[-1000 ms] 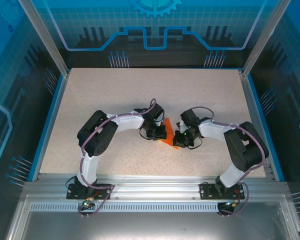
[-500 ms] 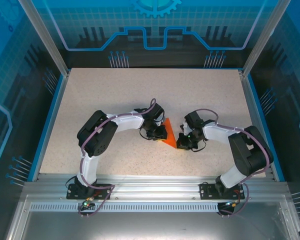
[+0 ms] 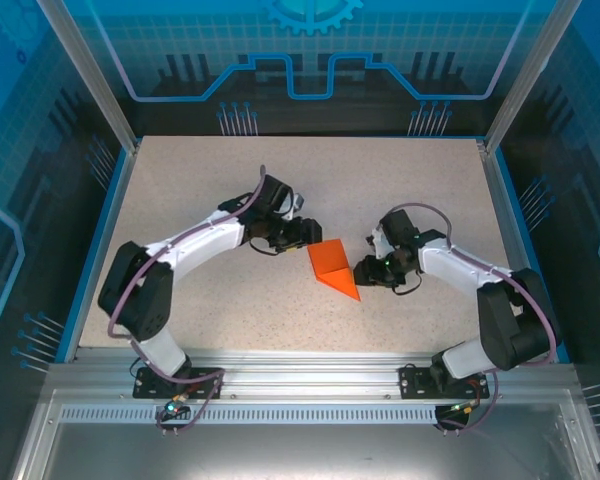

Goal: Fold a paper plane with a square sheet of paper (fold left side to right side)
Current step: Third fold the triangle at the center of the table.

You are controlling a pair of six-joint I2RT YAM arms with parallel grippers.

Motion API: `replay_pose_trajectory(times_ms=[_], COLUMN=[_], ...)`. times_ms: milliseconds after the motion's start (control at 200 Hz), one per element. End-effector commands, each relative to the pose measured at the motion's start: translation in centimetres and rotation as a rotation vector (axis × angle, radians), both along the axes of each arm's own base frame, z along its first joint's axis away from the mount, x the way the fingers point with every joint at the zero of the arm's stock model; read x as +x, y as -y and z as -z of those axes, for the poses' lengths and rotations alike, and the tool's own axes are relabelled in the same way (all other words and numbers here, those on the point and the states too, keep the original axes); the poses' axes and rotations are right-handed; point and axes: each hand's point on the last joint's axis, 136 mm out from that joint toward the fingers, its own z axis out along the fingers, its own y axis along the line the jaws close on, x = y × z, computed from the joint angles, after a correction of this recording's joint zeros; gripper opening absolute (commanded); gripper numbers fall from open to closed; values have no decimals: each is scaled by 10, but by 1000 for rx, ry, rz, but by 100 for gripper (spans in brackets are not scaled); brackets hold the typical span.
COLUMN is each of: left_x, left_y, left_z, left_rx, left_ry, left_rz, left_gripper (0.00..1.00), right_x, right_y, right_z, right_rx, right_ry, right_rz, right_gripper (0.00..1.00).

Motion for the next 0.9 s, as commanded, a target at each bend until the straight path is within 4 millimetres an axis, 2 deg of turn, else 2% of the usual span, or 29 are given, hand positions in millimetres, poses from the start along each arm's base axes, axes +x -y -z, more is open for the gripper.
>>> replay_pose_trajectory(times_ms=[0,315,325,370,465,610,775,895], left_x=[-16,-16,-16,-16,-16,-16,-12,-9], left_y=[-2,18,18,21,26,36,45,49], left_z=[30,53,53,56,61,69,74,76], left_rx=[-7,-92,-92,-91,-93,-94,-96,-97], left_ry=[-95,-163,-164,-168,-181,-203,-215,-217], left_rz=[-21,-25,-24,-21,-19,-6,-1,-6], left_gripper=[67,68,68,69,69,69,68,60], right_x=[12,26,33,39,41,39,39,38], right_y=[-9,-13,-15,-13,-9,-5,-4,-3], right_z=[-9,14,8,8,14,22,24,23], right_rx=[62,36,39,24,-3,-31,-36,-40], right_ry=[56,25,44,51,40,15,8,10], right_rz=[-55,-59,-58,-47,-30,-16,-12,-15], right_gripper=[57,56,56,54,51,42,41,41])
